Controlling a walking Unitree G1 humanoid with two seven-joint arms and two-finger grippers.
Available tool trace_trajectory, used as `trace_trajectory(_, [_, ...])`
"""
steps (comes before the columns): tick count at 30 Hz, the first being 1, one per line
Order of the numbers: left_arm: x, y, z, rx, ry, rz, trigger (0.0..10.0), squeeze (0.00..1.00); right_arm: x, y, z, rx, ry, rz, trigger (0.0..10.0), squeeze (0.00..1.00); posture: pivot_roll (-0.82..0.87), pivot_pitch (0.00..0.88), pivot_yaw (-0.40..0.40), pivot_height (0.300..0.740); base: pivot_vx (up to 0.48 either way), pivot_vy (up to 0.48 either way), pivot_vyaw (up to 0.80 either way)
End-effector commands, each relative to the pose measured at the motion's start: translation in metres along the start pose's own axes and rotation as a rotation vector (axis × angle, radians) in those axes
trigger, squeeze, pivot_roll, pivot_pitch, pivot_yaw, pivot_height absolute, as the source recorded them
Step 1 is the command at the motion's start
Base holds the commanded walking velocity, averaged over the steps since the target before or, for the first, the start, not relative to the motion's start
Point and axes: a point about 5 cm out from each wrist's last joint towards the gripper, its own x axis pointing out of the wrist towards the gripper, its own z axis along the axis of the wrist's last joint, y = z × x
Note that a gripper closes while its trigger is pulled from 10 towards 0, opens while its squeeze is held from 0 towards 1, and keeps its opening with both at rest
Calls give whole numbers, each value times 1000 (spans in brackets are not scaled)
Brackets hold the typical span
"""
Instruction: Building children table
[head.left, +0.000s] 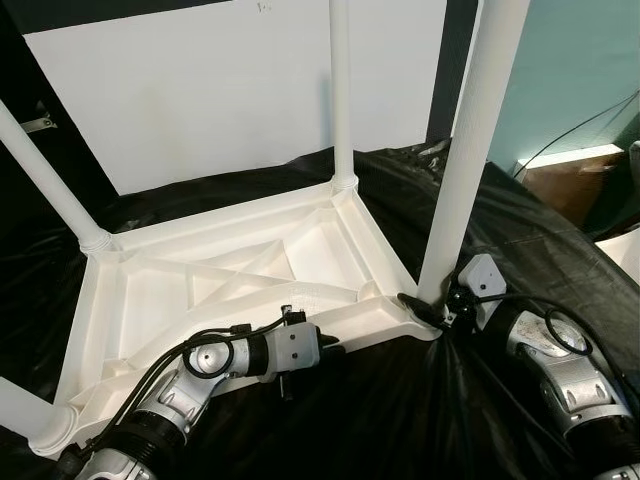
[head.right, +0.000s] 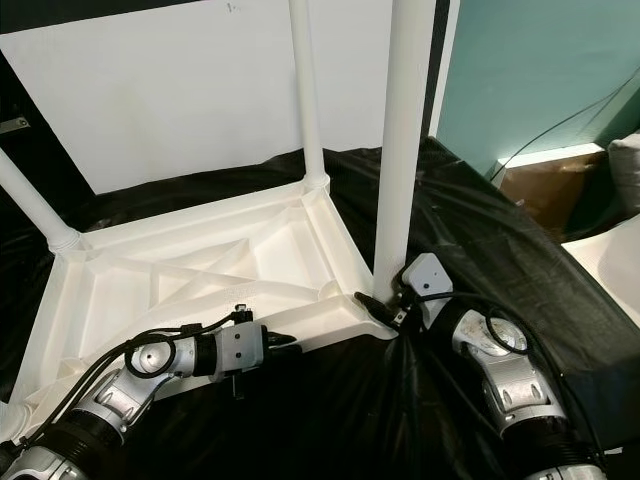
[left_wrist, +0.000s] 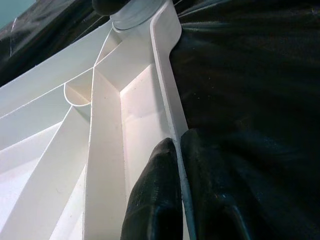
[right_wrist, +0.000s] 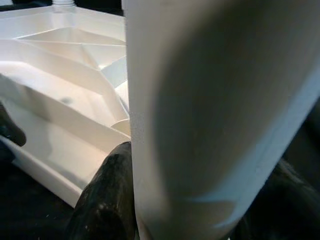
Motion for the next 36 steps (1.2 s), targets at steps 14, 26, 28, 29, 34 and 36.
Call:
trace_trajectory(14, [-3, -56, -50, -207, 224, -238, 10000, 0, 13, 16, -4, 213, -39, -278, 0, 0, -13, 0, 19, 740, 0, 0, 0])
trace_trajectory(26, [-5, -58, -53, -211, 236, -246, 10000, 0, 16, 42, -15, 333, 48, -843, 0, 0, -4, 0, 26, 740, 0, 0, 0])
trace_trajectory(28, [-5, -58, -53, -212, 237, -248, 10000, 0, 14, 40, -15, 331, 49, -886, 0, 0, -4, 0, 27, 740, 0, 0, 0])
trace_trajectory(29, [-5, -59, -54, -214, 238, -249, 10000, 0, 14, 38, -14, 325, 45, -904, 0, 0, -5, 0, 27, 740, 0, 0, 0])
trace_trajectory(34, [-4, -60, -55, -234, 226, -236, 10000, 729, 19, 41, -13, 322, 68, -893, 3608, 0, 0, 0, 16, 740, 0, 0, 0])
trace_trajectory(36, [-4, -59, -55, -250, 216, -225, 10000, 1000, 21, 43, -13, 324, 75, -885, 10000, 0, 0, 0, 16, 740, 0, 0, 0])
